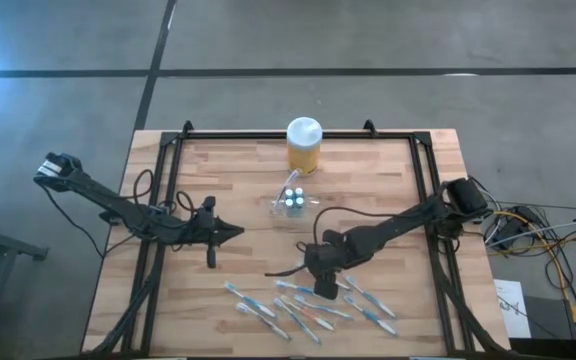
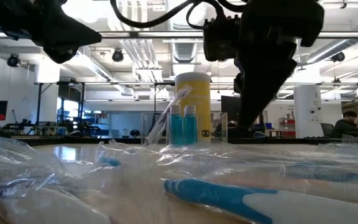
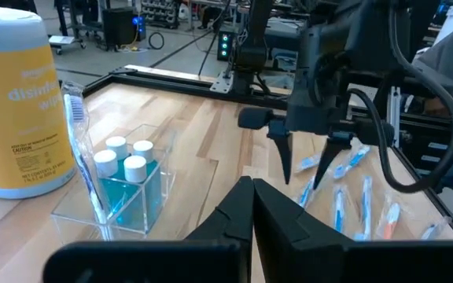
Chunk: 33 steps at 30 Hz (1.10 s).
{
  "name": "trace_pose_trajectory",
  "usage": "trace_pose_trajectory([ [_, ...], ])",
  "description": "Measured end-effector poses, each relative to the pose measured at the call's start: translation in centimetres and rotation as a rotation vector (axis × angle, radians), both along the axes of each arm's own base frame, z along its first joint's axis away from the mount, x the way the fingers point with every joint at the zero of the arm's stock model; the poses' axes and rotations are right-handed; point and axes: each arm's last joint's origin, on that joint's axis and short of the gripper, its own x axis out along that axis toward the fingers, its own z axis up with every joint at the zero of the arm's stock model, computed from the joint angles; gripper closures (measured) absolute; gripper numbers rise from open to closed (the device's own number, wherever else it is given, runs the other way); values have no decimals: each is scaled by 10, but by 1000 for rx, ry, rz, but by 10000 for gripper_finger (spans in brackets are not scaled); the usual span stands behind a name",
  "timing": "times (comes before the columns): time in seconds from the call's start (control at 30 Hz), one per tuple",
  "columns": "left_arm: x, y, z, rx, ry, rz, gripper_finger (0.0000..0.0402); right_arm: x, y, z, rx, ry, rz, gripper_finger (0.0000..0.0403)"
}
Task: Pick & Place toothbrushing station
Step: Put the blue toothbrush into the transparent organizer
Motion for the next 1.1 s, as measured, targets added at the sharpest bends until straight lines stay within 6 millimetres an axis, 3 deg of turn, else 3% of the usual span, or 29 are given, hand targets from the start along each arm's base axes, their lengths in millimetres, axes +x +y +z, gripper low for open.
trace_pose_trajectory([
  [0.5,0,0,0,-6,0,-1,392,7,2,-46,-48,113,23,240],
  [0.7,0,0,0,-5,0,-1,392,6,0,-47,-74,121,79,298],
  [0.87,0,0,0,-3,1,-1,392,4,-4,-28,-104,60,106,378],
  [1.1,0,0,0,-1,1,-2,392,-1,-9,36,-190,-218,133,382],
])
